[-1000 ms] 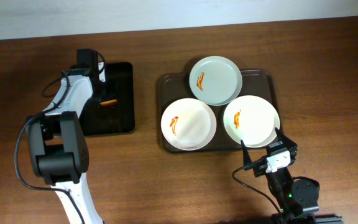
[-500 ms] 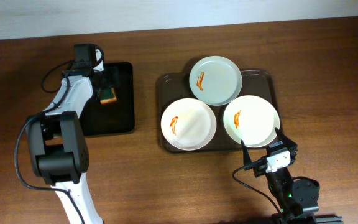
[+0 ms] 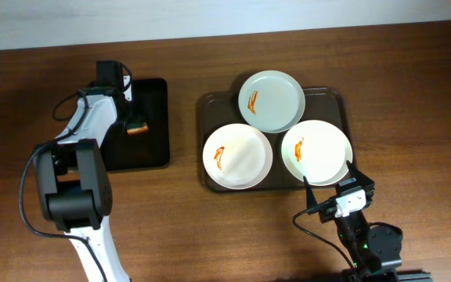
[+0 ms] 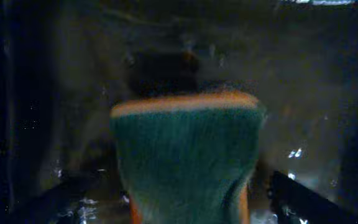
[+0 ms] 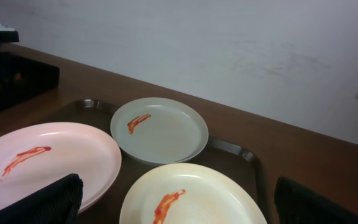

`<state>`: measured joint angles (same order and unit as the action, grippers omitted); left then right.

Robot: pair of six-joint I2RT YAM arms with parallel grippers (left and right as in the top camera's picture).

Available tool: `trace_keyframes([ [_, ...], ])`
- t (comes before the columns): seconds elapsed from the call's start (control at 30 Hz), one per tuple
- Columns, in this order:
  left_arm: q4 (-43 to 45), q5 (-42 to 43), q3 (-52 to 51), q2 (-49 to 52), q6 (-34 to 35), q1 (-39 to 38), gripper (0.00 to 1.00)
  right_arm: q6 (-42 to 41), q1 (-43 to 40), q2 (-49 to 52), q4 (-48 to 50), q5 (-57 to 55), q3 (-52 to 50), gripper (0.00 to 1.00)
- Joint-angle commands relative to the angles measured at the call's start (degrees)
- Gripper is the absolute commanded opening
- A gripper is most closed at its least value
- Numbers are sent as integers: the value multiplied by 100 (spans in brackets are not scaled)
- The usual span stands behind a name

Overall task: Clean dirty plates on tray and stack at the side
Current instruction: 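Lower the left gripper and grasp the green sponge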

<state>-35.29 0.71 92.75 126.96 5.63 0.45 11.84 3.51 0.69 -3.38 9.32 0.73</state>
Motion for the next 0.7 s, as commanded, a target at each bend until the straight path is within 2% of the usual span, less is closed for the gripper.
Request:
trace_keyframes([
  [0.0,-245,55,-79,-55,33,9,9,-24,-15,-33,-17,52,-42,98],
  [0.03,-254,52,-79,-55,33,9,0,-26,-15,-33,-17,52,-42,98],
  [0.1,-254,52,-79,-55,33,9,0,-26,-15,-33,-17,52,-42,98],
  [0.13,-251,52,-79,-55,33,9,73,-26,-15,-33,-17,52,-42,98],
  [0.17,-221,50,-79,-55,31,9,99,-26,-15,-33,-17,52,-42,98],
  [0.3,531,31,-79,-44,-114,9,100,-26,-15,-33,-20,52,-42,98],
  [0.33,697,31,-79,-33,-280,9,92,-24,-15,-33,-17,52,-42,98],
  [0.37,824,31,-79,-33,-291,9,58,-26,-15,-33,-17,55,-42,98],
  [0.4,872,31,-79,-33,-291,9,0,-24,-15,-33,-17,52,-42,98],
  [0.47,855,33,-79,-35,-286,9,1,-26,-15,-33,-17,52,-42,98],
  [0.5,800,35,-76,-48,-286,9,25,-24,-15,-33,-17,52,-42,98],
  [0.53,658,37,-76,-129,-286,9,93,-24,-15,-33,-17,55,-42,98],
  [0.57,472,59,-76,-264,-282,9,100,-26,-15,-33,-17,52,-42,98],
  [0.63,44,57,-76,-389,-282,7,98,-26,-15,-33,-17,52,-42,98],
  [0.67,-155,52,-79,-385,-282,9,93,-26,-15,-33,-17,52,-42,98],
])
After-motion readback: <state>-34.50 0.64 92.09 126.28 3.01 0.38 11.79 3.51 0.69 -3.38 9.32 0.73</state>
